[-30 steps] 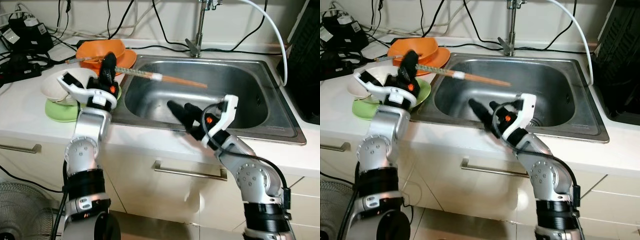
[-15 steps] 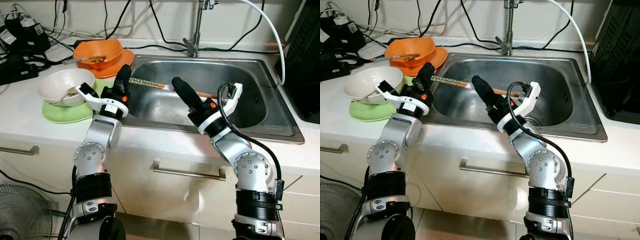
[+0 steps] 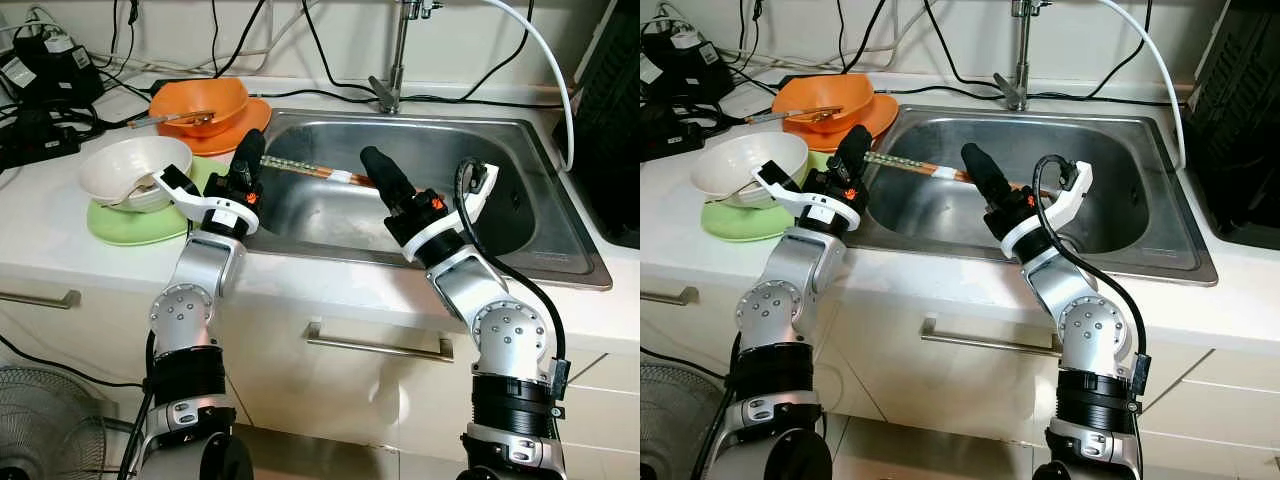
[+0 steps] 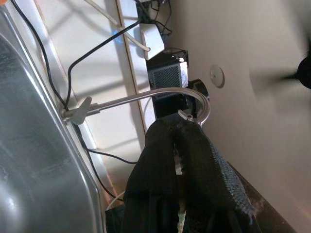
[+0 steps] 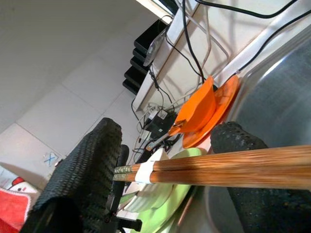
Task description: Kitchen organization
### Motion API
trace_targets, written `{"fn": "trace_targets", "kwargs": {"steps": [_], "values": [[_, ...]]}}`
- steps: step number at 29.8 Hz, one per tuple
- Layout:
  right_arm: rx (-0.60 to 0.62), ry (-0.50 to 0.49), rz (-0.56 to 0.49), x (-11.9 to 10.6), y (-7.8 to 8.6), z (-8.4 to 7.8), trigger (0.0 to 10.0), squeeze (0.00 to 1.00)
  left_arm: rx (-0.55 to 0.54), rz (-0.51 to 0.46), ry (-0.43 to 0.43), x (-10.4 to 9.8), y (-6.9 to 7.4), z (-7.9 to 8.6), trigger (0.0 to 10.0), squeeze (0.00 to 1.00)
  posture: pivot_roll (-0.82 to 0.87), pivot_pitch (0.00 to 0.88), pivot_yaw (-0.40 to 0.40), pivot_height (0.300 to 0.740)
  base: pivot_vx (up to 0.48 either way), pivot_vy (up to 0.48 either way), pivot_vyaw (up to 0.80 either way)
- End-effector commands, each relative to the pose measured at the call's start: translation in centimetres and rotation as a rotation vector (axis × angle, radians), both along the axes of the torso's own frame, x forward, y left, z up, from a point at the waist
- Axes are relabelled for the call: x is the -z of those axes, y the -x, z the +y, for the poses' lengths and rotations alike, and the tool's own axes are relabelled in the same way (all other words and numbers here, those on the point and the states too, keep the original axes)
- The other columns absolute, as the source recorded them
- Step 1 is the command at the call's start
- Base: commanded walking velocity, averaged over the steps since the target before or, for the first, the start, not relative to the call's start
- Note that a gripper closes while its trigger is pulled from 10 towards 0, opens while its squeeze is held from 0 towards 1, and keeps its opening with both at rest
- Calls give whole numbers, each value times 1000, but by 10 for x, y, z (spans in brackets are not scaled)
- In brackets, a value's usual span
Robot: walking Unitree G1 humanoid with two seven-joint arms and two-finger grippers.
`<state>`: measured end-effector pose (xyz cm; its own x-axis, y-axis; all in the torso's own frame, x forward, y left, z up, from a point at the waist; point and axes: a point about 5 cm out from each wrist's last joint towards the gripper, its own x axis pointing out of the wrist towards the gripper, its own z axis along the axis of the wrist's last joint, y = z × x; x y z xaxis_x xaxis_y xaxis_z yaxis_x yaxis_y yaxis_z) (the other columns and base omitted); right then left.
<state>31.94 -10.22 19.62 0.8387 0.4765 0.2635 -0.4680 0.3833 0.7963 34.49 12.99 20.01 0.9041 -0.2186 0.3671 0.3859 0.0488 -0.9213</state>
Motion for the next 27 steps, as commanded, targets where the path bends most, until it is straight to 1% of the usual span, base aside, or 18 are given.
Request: {"fn": "trace_targets", "kwargs": {"steps": [1,10,16,17,18,22,27], "values": [[-11,-15,-13,-8,-2,2,0,0,14,-1,-17,1,0,-4,0,0,-88,0,79,740,0,0,0],[-8,-19,-7,-8,-2,1,0,0,30,8,-22,4,1,-7,0,0,-90,0,75,740,0,0,0],[-11,-14,-6,-9,-2,1,0,0,78,10,-46,6,3,-12,0,0,-92,0,73,740,0,0,0],[-11,-14,-6,-9,-2,1,0,0,78,10,-46,6,3,-12,0,0,-92,0,73,740,0,0,0],[-8,-8,-6,-9,-2,1,0,0,77,17,-28,7,2,-14,0,0,-94,0,73,740,0,0,0],[-1,-4,-3,-9,-2,0,0,0,79,18,-24,8,2,-14,0,0,-95,0,73,740,0,0,0],[11,5,8,-6,-3,-2,0,0,102,7,-63,8,4,-15,0,0,-93,0,71,740,0,0,0]]}}
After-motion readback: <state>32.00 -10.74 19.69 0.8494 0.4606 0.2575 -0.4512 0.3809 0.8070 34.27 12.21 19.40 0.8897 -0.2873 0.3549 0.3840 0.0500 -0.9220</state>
